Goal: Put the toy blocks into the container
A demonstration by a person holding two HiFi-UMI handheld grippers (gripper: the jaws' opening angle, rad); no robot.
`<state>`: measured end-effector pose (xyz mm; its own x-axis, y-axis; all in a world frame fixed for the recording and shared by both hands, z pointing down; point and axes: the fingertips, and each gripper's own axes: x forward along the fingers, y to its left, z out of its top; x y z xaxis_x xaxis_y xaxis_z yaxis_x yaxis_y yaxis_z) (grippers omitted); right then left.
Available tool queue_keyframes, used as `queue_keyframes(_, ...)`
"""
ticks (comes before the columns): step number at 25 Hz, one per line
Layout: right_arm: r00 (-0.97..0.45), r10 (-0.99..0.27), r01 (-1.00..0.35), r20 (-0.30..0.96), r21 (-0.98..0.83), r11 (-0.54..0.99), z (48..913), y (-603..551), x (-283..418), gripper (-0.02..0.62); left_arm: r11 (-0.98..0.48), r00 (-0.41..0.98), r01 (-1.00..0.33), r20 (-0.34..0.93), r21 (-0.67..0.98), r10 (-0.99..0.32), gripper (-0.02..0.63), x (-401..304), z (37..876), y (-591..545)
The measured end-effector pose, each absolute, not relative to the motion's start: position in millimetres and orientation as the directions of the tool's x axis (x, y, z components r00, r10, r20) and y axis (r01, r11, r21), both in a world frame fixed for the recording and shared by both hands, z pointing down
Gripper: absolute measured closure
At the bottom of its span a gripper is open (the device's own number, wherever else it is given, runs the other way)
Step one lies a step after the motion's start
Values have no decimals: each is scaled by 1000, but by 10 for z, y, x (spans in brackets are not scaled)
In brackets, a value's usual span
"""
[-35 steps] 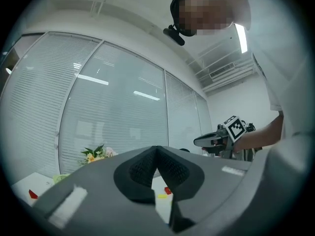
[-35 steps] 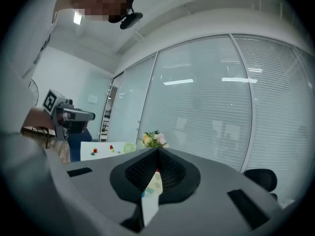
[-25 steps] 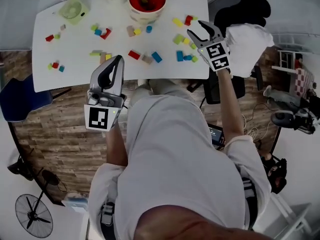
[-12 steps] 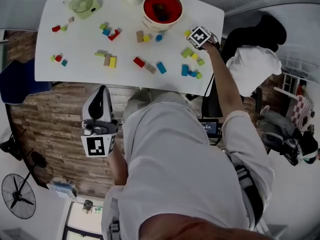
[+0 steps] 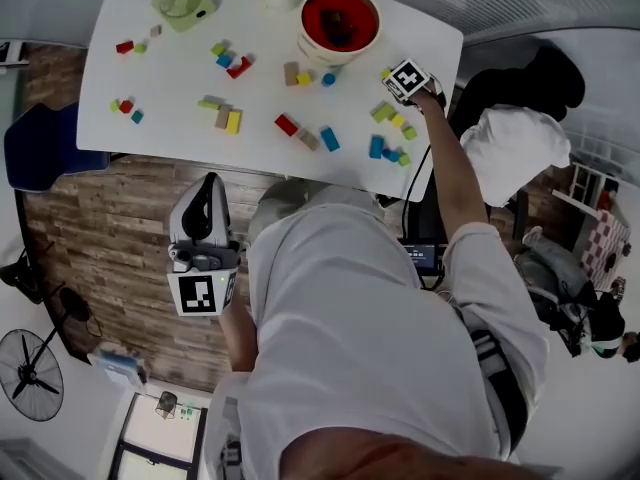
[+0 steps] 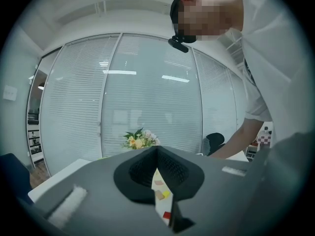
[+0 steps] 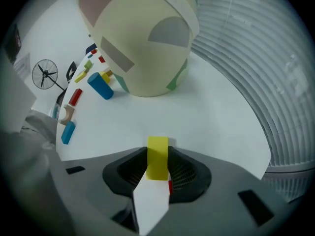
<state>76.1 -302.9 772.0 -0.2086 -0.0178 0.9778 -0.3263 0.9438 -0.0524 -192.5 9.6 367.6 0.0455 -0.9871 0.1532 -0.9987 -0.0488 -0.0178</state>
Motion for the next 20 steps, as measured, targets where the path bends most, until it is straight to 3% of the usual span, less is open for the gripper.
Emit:
queue_keyframes(5, -360, -87, -387, 929, -63, 920, 7470, -2935, 668, 466, -108, 102, -994, 130, -36, -986, 607, -1845, 3621, -7)
queue_keyframes(9, -561, -171, -469, 810, -140, 872, 6993, -2833, 564, 466, -179, 175, -983, 108, -29, -979, 607, -1731, 3555, -197)
queue_keyframes(15, -809, -368, -512, 459, -240, 825, 5918, -2634, 506, 466, -312, 308, -949, 83, -43, -948, 609, -1419, 3463, -475)
queue_keyframes(20, -875, -457, -484, 160, -268, 833, 5040, -2446, 593, 466, -401, 399, -914, 50, -60, -916, 607, -1111, 3363, -655)
